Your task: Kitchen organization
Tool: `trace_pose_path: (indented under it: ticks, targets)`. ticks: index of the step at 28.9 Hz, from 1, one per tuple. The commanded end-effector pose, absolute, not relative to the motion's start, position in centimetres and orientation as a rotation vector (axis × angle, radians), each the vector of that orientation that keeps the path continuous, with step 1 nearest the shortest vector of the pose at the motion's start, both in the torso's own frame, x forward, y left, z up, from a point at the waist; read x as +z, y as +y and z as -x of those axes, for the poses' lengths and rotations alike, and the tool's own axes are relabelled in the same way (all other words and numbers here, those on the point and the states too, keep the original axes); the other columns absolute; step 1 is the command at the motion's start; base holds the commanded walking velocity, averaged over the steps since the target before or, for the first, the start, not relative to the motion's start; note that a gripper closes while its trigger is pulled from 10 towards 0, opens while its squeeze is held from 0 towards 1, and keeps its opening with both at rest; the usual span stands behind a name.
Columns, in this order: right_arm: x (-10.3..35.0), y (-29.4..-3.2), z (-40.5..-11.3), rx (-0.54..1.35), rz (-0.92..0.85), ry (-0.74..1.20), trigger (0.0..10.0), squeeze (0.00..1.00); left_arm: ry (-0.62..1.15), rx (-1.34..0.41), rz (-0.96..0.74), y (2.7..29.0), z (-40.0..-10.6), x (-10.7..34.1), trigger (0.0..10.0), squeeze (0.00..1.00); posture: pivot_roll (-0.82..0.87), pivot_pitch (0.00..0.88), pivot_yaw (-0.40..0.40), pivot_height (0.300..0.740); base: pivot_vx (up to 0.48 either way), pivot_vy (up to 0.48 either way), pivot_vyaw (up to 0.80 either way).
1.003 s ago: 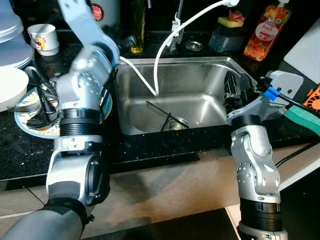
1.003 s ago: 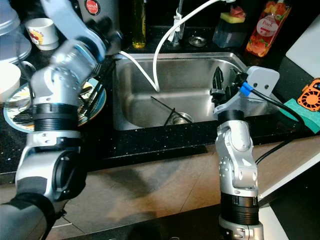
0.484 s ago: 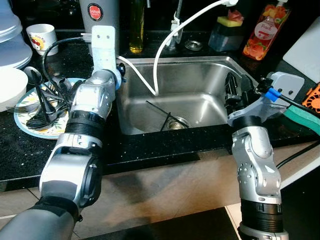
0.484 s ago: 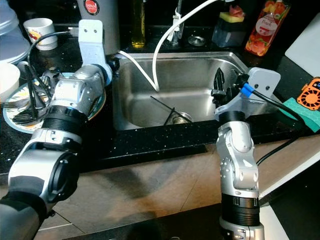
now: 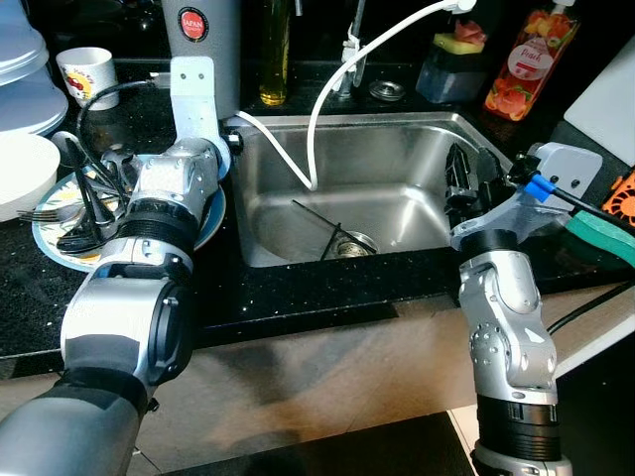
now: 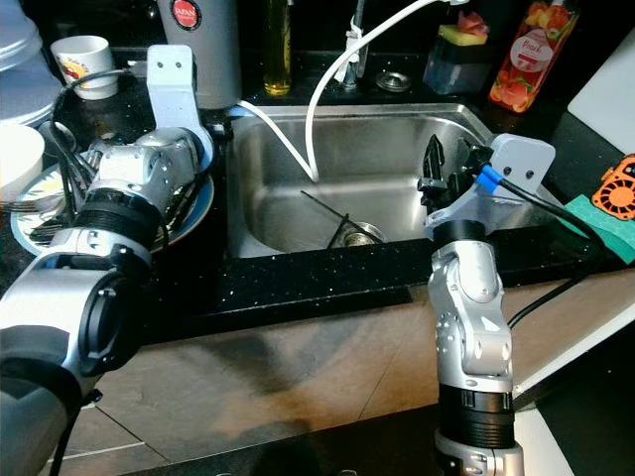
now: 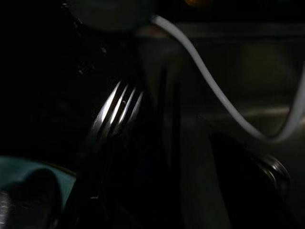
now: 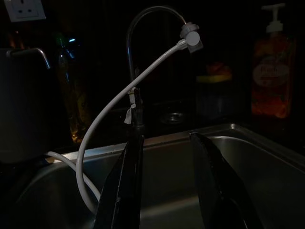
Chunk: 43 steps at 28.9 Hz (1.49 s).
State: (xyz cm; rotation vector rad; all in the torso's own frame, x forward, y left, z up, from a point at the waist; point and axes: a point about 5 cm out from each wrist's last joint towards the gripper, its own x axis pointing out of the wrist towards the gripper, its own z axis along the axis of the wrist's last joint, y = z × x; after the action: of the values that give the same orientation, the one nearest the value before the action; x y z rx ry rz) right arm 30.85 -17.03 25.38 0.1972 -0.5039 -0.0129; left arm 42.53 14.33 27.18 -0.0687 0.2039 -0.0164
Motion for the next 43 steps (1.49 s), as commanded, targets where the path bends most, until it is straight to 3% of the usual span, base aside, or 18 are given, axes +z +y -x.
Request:
trace_pose_path:
  ticks: [1,2,3,5,7,8,26,27,28,29,33,35,41,43]
  targets:
    - [25.0,-17.3,-30.8,-0.029,-0.208,-0.496,10.0,0.00,0.226,-0.030,0.073,14.2,-42.6,27.0,9.1,0.00,0.06,0.072,-0.036,0.740,0.000,0.000,0.00]
    - [25.0,-17.3,-30.8,-0.030,-0.208,-0.496,10.0,0.00,0.238,-0.033,0.069,14.2,-42.6,26.6,7.8,0.00,0.06,0.073,-0.033,0.740,0.000,0.000,0.00]
    - [25.0,-17.3,-30.7,-0.032,-0.209,-0.496,10.0,0.00,0.251,-0.032,0.061,14.2,-42.6,26.2,7.4,0.00,0.06,0.073,-0.033,0.740,0.000,0.000,0.00]
    - [25.0,-17.3,-30.7,-0.033,-0.210,-0.496,10.0,0.00,0.254,-0.028,0.051,14.2,-42.6,26.0,7.5,0.00,0.06,0.074,-0.031,0.740,0.000,0.000,0.00]
    - [24.9,-17.3,-30.7,-0.035,-0.210,-0.495,10.0,0.00,0.255,-0.003,0.023,14.5,-42.6,25.6,1.3,0.00,0.06,0.074,-0.032,0.740,0.000,0.000,0.00]
    - [24.9,-17.3,-30.7,-0.035,-0.210,-0.494,10.0,0.00,0.252,0.003,0.016,14.6,-42.6,25.5,0.0,0.00,0.06,0.074,-0.032,0.740,0.000,0.000,0.00]
    - [25.0,-17.4,-30.9,-0.035,-0.210,-0.496,10.0,0.00,0.168,0.013,0.060,14.5,-42.9,27.4,0.0,0.00,0.06,0.068,-0.039,0.740,0.000,0.000,0.00]
    - [25.0,-17.5,-30.9,-0.036,-0.209,-0.497,10.0,0.00,0.067,-0.016,0.091,13.9,-43.0,29.4,5.1,0.00,0.06,0.067,-0.041,0.740,0.000,0.000,0.00]
    - [25.0,-17.5,-30.9,-0.036,-0.209,-0.497,10.0,0.00,0.067,-0.016,0.091,13.9,-43.0,29.4,5.1,0.00,0.06,0.067,-0.041,0.740,0.000,0.000,0.00]
    - [25.0,-17.5,-30.9,-0.036,-0.209,-0.497,10.0,0.00,-0.011,-0.048,0.088,13.3,-42.9,30.8,10.0,0.00,0.06,0.067,-0.041,0.740,0.000,0.000,0.00]
    - [25.1,-17.5,-31.0,-0.035,-0.207,-0.499,10.0,0.00,-0.251,-0.267,0.142,10.0,-42.0,35.1,10.0,0.00,0.05,0.065,-0.044,0.740,0.000,0.000,0.00]
    - [25.1,-17.5,-31.0,-0.035,-0.207,-0.499,10.0,0.00,-0.281,-0.318,0.152,9.3,-41.8,35.6,10.0,0.00,0.05,0.063,-0.043,0.740,0.000,0.000,0.00]
    - [25.2,-17.5,-31.0,-0.035,-0.203,-0.504,10.0,0.00,-0.330,-0.538,0.236,3.8,-40.6,35.9,10.0,0.00,0.05,0.063,-0.043,0.740,0.000,0.000,0.00]
    - [25.3,-17.6,-30.9,-0.037,-0.200,-0.506,10.0,0.00,-0.281,-0.538,0.142,2.1,-40.5,34.9,10.0,0.00,0.03,0.048,-0.034,0.740,0.000,0.000,0.00]
